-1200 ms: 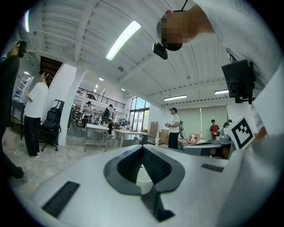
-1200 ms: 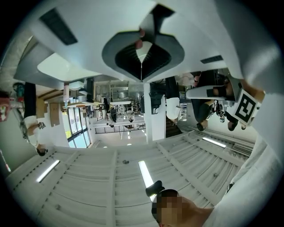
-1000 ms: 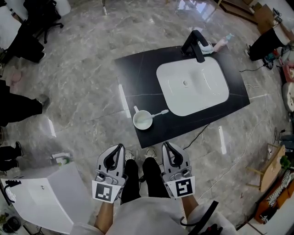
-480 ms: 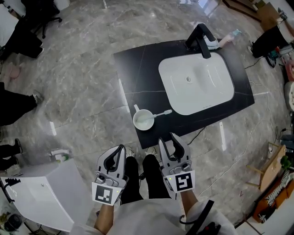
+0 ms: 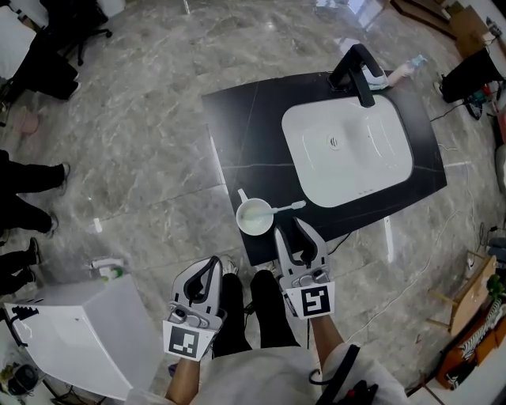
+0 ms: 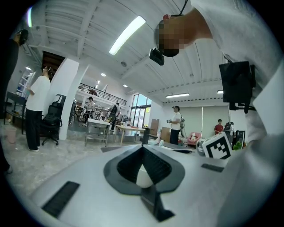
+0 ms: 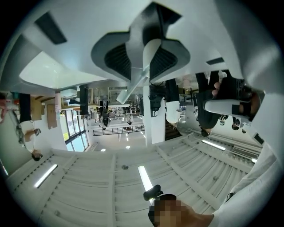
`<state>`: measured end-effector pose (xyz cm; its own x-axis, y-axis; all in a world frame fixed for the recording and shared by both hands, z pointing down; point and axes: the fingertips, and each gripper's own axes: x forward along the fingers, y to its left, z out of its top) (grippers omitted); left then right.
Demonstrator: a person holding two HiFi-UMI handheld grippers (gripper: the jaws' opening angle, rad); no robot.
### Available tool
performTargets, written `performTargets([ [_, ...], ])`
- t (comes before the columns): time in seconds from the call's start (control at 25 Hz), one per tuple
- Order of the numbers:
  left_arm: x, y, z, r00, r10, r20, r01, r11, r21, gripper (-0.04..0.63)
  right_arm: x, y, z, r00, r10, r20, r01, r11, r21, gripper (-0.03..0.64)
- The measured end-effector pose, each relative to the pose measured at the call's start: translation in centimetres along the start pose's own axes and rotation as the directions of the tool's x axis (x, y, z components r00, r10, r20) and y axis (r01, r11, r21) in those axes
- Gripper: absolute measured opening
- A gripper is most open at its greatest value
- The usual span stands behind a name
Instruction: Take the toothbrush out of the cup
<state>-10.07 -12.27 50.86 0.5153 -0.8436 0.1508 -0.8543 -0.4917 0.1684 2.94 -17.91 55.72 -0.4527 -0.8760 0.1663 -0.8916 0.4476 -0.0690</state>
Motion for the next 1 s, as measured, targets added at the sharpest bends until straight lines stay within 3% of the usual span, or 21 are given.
performTargets([
  [0.44,0.3,1.5,-0.4,1.0,0.021,-0.023,-0.021,1.0,-0.005,-0.005,2.7,-0.7,0.5,1.0,0.0,0.004,0.0,1.0,-0.029,0.118],
  [1.0,0.1,2.2,-0.7,0.999,0.026,-0.037,-0.027,1.0,-0.011,-0.005,4.4,0.1,0.4,0.998,0.058,0.001,-0.057,0.997,0.058,0.118],
])
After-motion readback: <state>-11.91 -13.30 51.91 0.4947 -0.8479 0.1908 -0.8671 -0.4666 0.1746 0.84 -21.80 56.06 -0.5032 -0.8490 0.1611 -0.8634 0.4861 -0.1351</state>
